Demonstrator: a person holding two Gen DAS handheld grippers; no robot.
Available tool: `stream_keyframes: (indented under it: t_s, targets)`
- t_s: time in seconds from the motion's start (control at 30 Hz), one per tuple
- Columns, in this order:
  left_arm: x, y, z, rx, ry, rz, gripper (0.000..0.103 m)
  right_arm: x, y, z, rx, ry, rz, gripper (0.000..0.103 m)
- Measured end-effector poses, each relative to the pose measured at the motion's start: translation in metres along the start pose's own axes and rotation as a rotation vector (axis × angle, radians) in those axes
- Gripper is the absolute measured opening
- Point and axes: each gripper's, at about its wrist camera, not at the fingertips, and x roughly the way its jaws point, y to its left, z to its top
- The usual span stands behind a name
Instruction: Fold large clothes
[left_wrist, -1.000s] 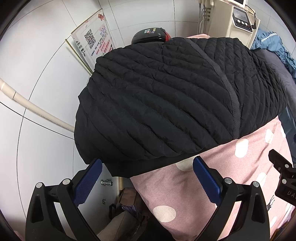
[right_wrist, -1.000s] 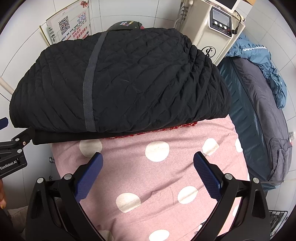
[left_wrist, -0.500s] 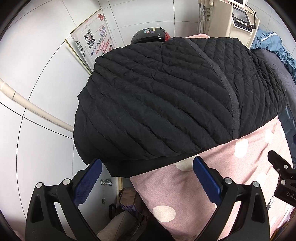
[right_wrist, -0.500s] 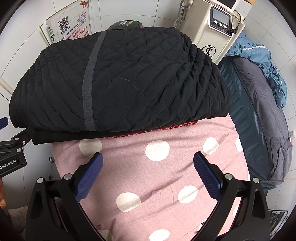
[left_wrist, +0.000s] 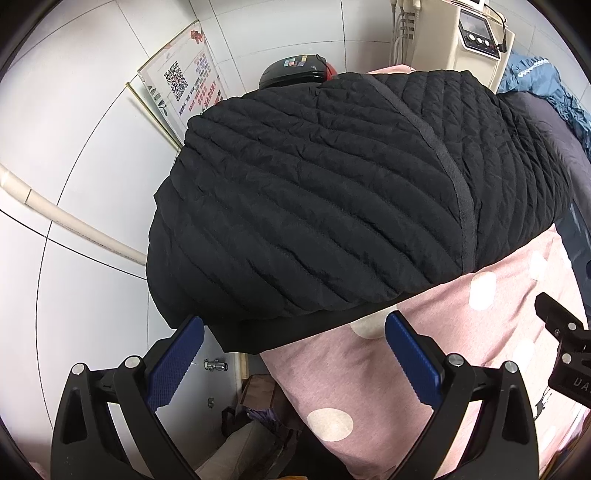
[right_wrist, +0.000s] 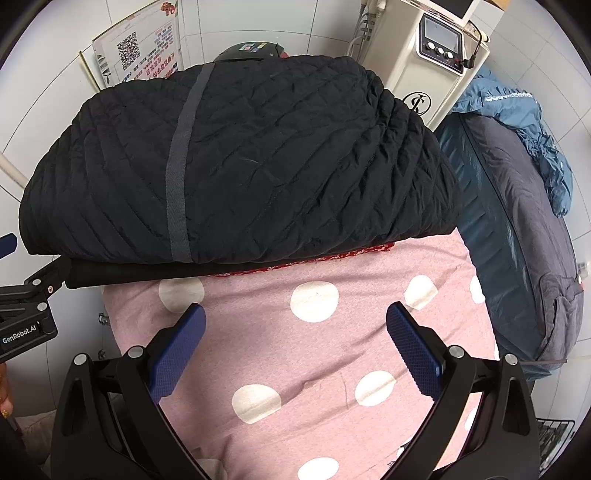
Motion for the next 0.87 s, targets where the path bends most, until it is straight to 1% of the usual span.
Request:
stream_keyframes:
  t_s: [0.3, 0.43, 0.57, 0.77, 0.87]
  targets:
    - [0.0021, -0.0014, 0.0026, 0.005, 0.006, 0.006, 0.097, 0.0003, 0.0007, 0.0005, -0.004, 0.000, 0.000, 0.097]
    - [0.0011, -0.0009, 0.0009, 0.000, -0.012, 0.004, 0.097, 0.0010, -0.0003, -0.0001, -0.003, 0.003, 0.002, 0.097]
    - [0.0020, -0.0016, 0.0020, 0.005, -0.001, 0.000, 0.097, 0.0011, 0.0004, -0.0004, -0.006, 0.003, 0.001, 0.097]
    - [0.0036, 0.0009, 0.0038, -0.014, 0.019, -0.034, 0.097, 0.0003, 0.0017, 0.0000, -0.009, 0.000, 0.001, 0.097]
    - [0.0048, 0.0017, 0.0038, -0.017, 0.026, -0.032, 0.097, 0.0003, 0.0024, 0.0000, -0.010, 0.000, 0.003, 0.097]
